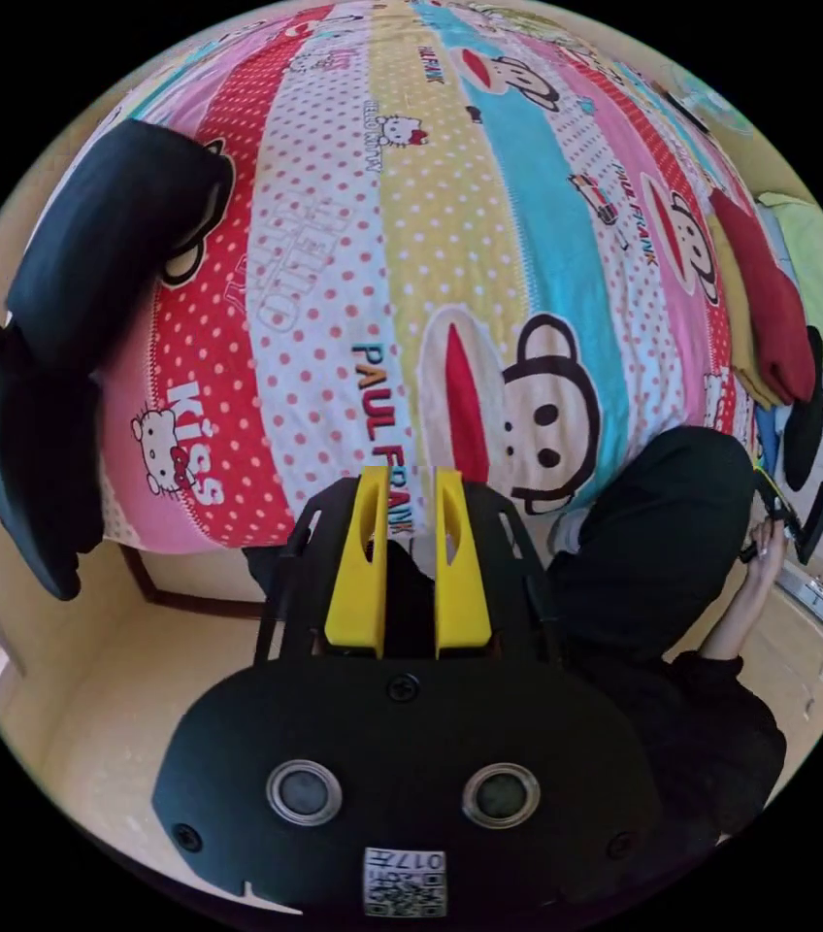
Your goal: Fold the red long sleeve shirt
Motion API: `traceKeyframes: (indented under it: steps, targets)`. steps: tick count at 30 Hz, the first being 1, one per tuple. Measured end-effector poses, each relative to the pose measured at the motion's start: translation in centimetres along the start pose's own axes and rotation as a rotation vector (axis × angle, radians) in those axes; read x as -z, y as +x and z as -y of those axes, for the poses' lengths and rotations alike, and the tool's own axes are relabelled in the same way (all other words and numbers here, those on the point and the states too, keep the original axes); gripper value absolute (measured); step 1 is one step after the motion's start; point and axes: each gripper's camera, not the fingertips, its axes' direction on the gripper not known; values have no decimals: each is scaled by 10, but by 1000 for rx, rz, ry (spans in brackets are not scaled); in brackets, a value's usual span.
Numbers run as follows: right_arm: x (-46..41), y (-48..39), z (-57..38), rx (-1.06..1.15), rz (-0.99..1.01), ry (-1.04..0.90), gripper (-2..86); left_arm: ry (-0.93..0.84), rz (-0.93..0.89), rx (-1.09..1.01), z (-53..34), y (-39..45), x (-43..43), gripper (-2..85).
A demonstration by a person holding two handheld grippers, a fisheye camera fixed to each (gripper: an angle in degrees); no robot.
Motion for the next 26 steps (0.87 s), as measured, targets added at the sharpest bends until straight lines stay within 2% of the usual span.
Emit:
traceKeyframes:
  steps: [2, 6, 11, 16, 20, 22, 25, 26]
  targets:
    - [-39, -54, 44, 141, -35, -146, 4, -55, -23, -12, 4, -1, -21, 73]
    - [-134, -84, 76, 155, -269, -332, 3, 41, -70, 18, -5, -5, -12, 67]
    - [-165, -78, 70, 87, -223, -296, 4, 54, -106, 9, -3, -7, 11, 65]
    - [-187, -96, 38, 286, -275, -208, 5, 62, -117, -35, -3, -11, 39, 66]
    - [-214, -95, 22, 154, -317, -130, 5, 136, -215, -54, -19, -36, 64, 59]
    - [-227, -105, 33, 260, -363, -252, 6, 203, -285, -68, -34, -54, 74, 45]
    - [-251, -117, 79, 234, -393, -559, 8, 361, -479, -126, -81, -100, 89, 6]
    - [-256, -132, 99, 253, -346, -579, 9, 445, -559, -83, -109, -129, 93, -1]
